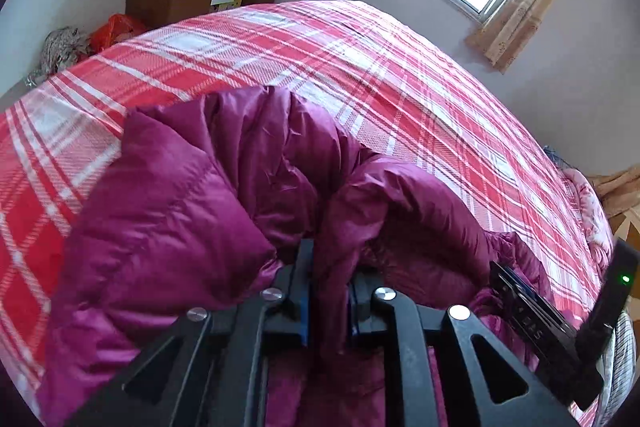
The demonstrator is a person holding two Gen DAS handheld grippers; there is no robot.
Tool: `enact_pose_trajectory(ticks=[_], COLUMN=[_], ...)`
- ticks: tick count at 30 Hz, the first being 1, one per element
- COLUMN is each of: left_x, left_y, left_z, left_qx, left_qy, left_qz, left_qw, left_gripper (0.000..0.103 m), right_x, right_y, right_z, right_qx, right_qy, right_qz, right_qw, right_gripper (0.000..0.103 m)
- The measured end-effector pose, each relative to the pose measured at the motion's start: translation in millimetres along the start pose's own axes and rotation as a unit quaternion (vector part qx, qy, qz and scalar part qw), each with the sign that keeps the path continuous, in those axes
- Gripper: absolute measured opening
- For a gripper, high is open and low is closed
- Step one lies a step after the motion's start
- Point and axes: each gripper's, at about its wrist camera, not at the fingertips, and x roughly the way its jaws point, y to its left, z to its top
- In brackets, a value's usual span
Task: Fold large clothes
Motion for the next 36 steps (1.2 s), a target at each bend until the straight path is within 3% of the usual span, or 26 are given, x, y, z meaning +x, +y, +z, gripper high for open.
enact_pose_trajectory(ticks=[2,5,7,10,13,15,19,21,23,25,34,36], left_x=[-23,-55,-69,-81,-61,-33,35,60,62,63,75,70], left_y=[-3,-22,-31,-46,-79,-94,-82,-63,-46,-47,-63,-71], left_z=[-3,-9,-6,12,33,42,30,18,9,9,14,12], left_qx=[0.021,0.083,0.098,0.079,0.100,0.100,0.098,0.104,0.098,0.096,0.135,0.156], left_qy=[-0.006,-0.026,-0.041,-0.064,-0.074,-0.070,-0.008,0.007,-0.011,-0.011,-0.008,-0.006], left_qz=[0.013,0.059,0.072,0.031,-0.012,-0.009,0.061,0.074,0.038,0.038,0.085,0.104], left_qw=[0.9997,0.9945,0.9918,0.9943,0.9922,0.9925,0.9933,0.9918,0.9944,0.9945,0.9871,0.9823], left_gripper=[0.048,0.049,0.049,0.049,0.049,0.049,0.049,0.049,0.048,0.048,0.049,0.049], right_x=[1,1,0,-3,-4,-5,-6,-6,-7,-7,-5,-3], right_y=[0,-5,-6,-5,-6,-7,-10,-10,-12,-12,-4,1], right_z=[0,1,1,0,0,0,-1,-1,-1,-1,2,4], right_qx=[-0.004,0.006,0.009,0.009,0.011,0.015,0.021,0.023,0.026,0.027,0.013,0.000], right_qy=[-0.001,-0.005,-0.006,-0.008,-0.009,-0.010,-0.012,-0.013,-0.015,-0.016,-0.009,-0.005], right_qz=[-0.004,0.007,0.010,0.010,0.013,0.017,0.024,0.027,0.035,0.037,0.020,0.008], right_qw=[1.000,1.000,1.000,1.000,1.000,1.000,0.999,0.999,0.999,0.999,1.000,1.000], right_gripper=[0.032,0.032,0.032,0.032,0.032,0.032,0.032,0.032,0.032,0.032,0.034,0.037])
